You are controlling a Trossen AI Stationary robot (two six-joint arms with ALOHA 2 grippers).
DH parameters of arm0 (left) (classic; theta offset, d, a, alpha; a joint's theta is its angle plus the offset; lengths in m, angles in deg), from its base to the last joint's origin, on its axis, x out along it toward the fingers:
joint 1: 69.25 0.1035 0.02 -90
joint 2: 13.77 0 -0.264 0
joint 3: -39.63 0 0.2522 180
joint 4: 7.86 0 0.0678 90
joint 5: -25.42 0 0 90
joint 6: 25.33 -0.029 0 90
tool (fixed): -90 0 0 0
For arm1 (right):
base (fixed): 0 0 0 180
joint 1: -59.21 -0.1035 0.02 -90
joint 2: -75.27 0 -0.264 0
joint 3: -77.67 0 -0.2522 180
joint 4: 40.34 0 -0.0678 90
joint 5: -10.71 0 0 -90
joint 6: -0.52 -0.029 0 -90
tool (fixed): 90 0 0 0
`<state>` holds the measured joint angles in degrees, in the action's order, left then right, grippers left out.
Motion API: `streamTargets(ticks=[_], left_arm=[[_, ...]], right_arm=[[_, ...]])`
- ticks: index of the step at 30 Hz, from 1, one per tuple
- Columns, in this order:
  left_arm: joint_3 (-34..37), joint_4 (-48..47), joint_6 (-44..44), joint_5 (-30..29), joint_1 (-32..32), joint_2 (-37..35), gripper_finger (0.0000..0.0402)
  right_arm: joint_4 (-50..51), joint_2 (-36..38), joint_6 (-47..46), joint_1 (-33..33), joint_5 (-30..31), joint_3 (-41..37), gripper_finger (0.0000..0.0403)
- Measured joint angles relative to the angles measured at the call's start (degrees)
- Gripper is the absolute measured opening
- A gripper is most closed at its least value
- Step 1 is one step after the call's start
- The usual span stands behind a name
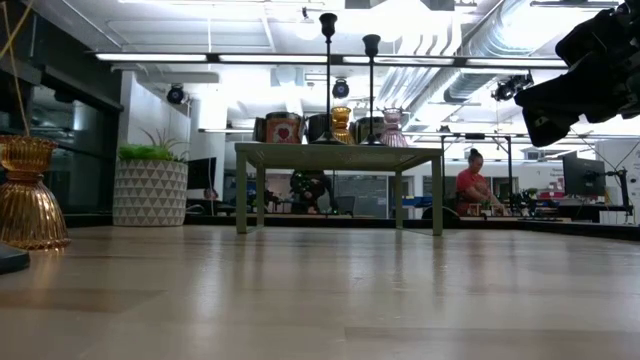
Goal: Pick & Place candle stick holders
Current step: Put the orange glass candle holder on the shelf
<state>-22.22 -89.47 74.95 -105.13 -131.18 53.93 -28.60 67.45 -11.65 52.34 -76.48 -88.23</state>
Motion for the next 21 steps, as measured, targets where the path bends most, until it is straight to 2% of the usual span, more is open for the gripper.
streamTargets(ticks=[4,8,16,21], left_arm=[[0.1,-3.9,1.3,4.2,0.0,0.1,0.023],[0.1,-3.7,3.1,7.2,0.0,0.1,0.023],[0.1,-2.2,3.5,7.1,0.0,0.2,0.023],[2.2,0.3,2.9,9.3,0.0,0.8,0.023]], right_arm=[[0.0,0.0,0.0,0.0,0.0,0.0,0.0003],[0.0,0.0,0.0,0.0,0.0,0.0,0.0003],[0.0,0.0,0.0,0.0,0.0,0.0,0.0003],[0.0,0.0,0.0,0.0,0.0,0.0,0.0003]])
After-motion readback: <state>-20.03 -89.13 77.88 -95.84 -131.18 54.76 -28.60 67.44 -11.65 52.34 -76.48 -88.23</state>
